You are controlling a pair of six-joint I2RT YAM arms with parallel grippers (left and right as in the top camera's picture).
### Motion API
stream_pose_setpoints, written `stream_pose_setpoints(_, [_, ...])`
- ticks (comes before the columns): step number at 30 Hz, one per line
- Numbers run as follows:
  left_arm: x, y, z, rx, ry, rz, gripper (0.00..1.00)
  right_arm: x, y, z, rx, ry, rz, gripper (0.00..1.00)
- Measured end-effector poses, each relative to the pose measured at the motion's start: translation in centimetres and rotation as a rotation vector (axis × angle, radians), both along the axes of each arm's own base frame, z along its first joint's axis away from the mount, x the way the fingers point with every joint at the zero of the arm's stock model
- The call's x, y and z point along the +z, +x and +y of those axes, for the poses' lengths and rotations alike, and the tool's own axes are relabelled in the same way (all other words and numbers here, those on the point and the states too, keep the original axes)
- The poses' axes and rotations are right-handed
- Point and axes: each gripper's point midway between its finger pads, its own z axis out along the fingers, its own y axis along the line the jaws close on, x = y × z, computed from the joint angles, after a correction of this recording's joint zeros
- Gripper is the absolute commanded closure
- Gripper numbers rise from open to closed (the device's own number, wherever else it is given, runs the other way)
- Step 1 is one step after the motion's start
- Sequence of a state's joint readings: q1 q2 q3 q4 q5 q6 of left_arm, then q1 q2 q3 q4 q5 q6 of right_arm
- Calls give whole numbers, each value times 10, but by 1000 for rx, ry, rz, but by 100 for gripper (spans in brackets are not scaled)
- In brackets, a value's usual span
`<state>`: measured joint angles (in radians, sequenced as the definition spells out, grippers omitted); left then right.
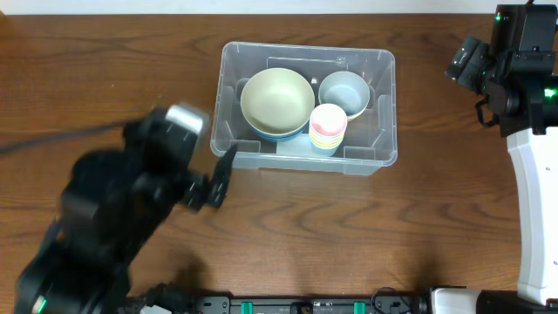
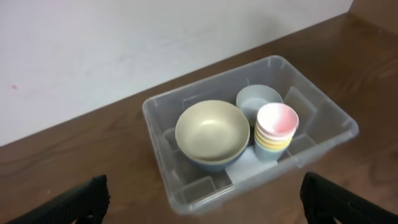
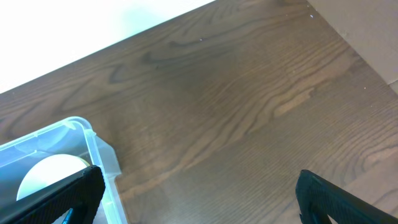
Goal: Pack container
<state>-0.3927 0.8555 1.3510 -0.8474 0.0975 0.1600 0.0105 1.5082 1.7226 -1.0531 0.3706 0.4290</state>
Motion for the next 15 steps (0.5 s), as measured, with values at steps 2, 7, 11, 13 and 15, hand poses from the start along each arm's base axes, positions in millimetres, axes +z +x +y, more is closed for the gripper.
stream_pose_setpoints(2, [-4,-20,10,3,19,15,2,0,0,0,0,0,0,1])
stream_pose_setpoints(7, [-47,-69,42,50,138,177,2,0,0,0,0,0,0,1])
stream_pose_setpoints(11, [-72,-98,60,75,207,289,2,0,0,0,0,0,1,1])
stream_pose_setpoints(13, [-75,-103,64,85,208,301,2,0,0,0,0,0,1,1])
stream_pose_setpoints(15, [-74,-103,65,99,192,300,2,0,0,0,0,0,1,1])
